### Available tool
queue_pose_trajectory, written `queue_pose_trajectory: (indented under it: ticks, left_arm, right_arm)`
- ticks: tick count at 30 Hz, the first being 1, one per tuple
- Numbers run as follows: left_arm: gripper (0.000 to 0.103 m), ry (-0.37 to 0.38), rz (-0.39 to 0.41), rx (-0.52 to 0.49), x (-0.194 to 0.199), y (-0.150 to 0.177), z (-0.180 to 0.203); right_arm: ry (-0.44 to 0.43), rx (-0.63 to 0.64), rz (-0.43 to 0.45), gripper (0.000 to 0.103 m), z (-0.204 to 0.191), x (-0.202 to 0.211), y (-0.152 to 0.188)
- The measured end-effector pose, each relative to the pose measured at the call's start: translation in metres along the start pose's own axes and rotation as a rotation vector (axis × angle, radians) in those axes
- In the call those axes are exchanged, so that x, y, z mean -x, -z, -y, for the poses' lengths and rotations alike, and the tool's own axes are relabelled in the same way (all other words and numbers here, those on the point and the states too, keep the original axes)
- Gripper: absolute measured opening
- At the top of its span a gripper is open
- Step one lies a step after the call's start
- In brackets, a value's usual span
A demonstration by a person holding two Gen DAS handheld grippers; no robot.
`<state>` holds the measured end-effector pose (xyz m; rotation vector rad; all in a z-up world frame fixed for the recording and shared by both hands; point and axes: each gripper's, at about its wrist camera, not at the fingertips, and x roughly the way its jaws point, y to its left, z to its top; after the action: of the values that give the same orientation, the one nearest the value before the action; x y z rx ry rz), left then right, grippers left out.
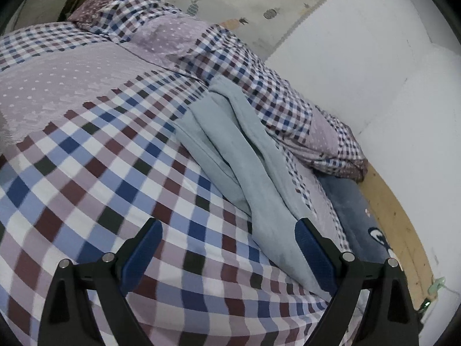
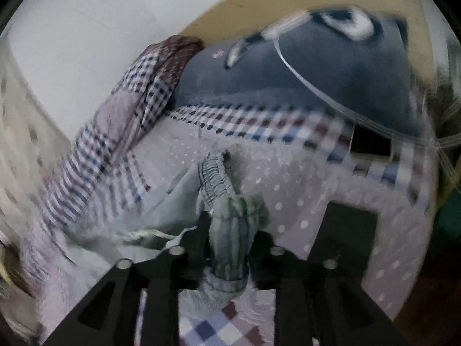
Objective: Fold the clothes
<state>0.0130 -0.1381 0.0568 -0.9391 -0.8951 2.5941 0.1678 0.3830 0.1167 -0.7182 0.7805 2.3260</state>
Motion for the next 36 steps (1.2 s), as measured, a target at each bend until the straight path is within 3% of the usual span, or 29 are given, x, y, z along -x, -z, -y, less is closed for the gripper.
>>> queue_pose_trajectory:
  ticks: [2, 5, 6, 9, 13, 16, 18, 22, 23, 24, 26, 27, 31, 36]
  left_arm:
    - [0.095, -0.002, -0.01, -0.006, -0.007, 0.002, 0.004]
    - [0.095, -0.006, -0.022, -0.002, -0.017, 0.003, 0.006]
    - [0.095, -0.007, -0.024, 0.001, -0.019, 0.002, 0.005]
    - [0.095, -0.006, -0.031, 0.02, -0.028, -0.001, 0.003]
    - [0.095, 0.002, -0.043, 0.042, -0.033, -0.002, 0.001]
    - [0.095, 0.008, -0.053, 0.044, -0.036, 0.001, 0.003]
    - [0.095, 0.014, -0.058, 0.043, -0.035, 0.003, 0.004]
    - [0.095, 0.023, -0.051, 0.038, -0.031, 0.004, 0.007]
    - [0.095, 0.027, -0.05, 0.039, -0.031, 0.003, 0.007]
    - [0.095, 0.03, -0.05, 0.04, -0.032, 0.003, 0.007]
    - [0.095, 0.038, -0.049, 0.042, -0.032, 0.002, 0.006]
    - [0.095, 0.042, -0.051, 0.041, -0.033, 0.001, 0.006]
    - [0.095, 0.063, -0.059, 0.029, -0.038, -0.001, 0.007]
    - [0.095, 0.069, -0.073, 0.002, -0.045, 0.001, 0.01]
  right_arm:
    - [0.035, 0.073, 0.037, 0.035, -0.011, 0.012, 0.012]
    - [0.08, 0.166, 0.073, 0.053, -0.028, 0.022, 0.021]
    - [0.079, 0.178, 0.074, 0.062, -0.03, 0.025, 0.022]
    - [0.072, 0.158, 0.058, 0.073, -0.02, 0.036, 0.024]
    - [0.119, 0.126, 0.07, 0.074, 0.004, 0.052, 0.022]
    - [0.05, 0.226, 0.084, 0.075, -0.019, 0.055, 0.026]
    - [-0.053, 0.359, 0.074, 0.075, -0.055, 0.05, 0.04]
    - [-0.14, 0.73, 0.068, 0.072, -0.139, 0.02, 0.091]
    - [-0.15, 0.816, 0.063, 0.07, -0.157, 0.009, 0.105]
    - [-0.154, 0.875, 0.056, 0.059, -0.171, -0.002, 0.116]
    - [-0.139, 0.97, 0.037, 0.046, -0.192, -0.027, 0.135]
    - [-0.13, 1.01, 0.025, 0.044, -0.201, -0.039, 0.144]
    - [-0.077, 1.132, 0.032, 0.044, -0.223, -0.073, 0.17]
    - [0.048, 1.192, 0.084, 0.044, -0.233, -0.109, 0.178]
